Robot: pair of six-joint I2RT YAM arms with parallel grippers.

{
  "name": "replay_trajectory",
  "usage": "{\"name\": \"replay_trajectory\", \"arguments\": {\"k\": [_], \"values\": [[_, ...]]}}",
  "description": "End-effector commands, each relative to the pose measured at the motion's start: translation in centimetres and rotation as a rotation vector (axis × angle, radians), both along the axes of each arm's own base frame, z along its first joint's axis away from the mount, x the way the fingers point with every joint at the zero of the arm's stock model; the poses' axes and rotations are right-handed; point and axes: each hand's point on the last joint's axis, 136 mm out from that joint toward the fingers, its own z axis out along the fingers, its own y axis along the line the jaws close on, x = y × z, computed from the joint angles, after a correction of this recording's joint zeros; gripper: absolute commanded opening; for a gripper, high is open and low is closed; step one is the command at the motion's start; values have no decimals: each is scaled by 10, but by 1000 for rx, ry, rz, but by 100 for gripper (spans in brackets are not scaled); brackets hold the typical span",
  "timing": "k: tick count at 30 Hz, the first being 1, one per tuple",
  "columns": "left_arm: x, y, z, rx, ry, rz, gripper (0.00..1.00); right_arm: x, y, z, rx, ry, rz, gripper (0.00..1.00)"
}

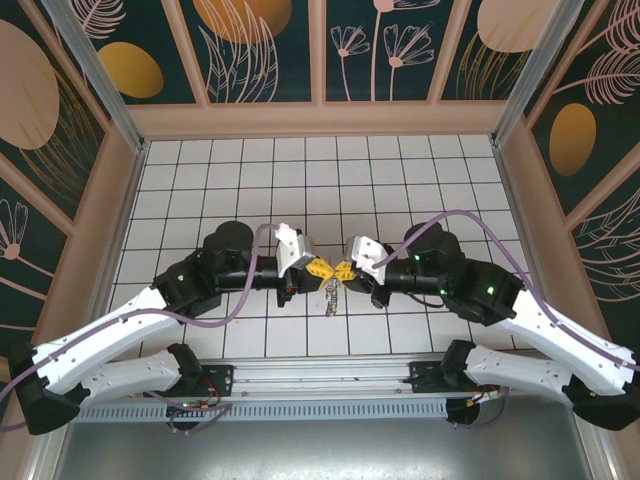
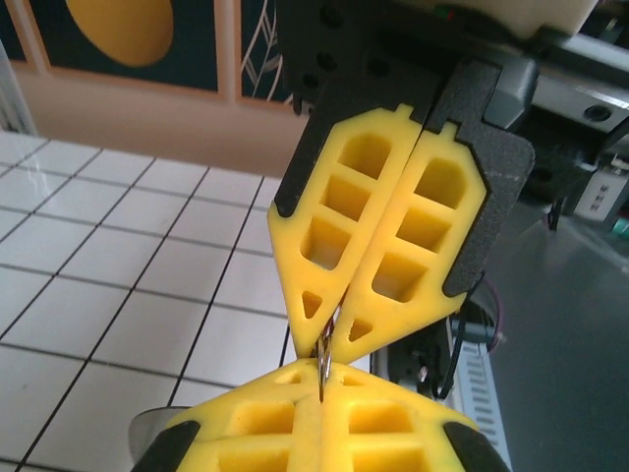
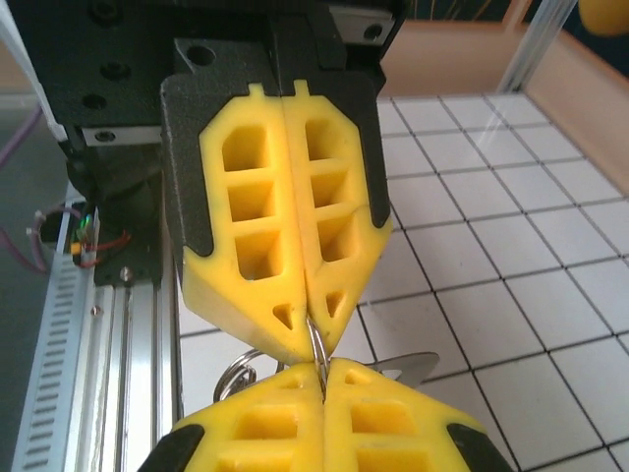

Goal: Put the keys on the keyring

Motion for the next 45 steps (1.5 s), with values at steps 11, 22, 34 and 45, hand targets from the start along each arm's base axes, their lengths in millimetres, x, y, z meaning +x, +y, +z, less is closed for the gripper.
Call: {"name": "replay_trajectory", "arguments": {"k": [11,22,34,45], "values": [[-35,10,84,-367,-38,-135,0,2,5,8,147,-4,-5,14],[-31,7,76,-301,-46,-115,0,-3,-6,2,120,28,-15,25],[-31,8,78,-302,-52,-115,0,-6,-10,-1,116,42,-23,26],[-33,9,81,-311,-61,-124,0,-9,-15,6,150,28,-22,14]]}}
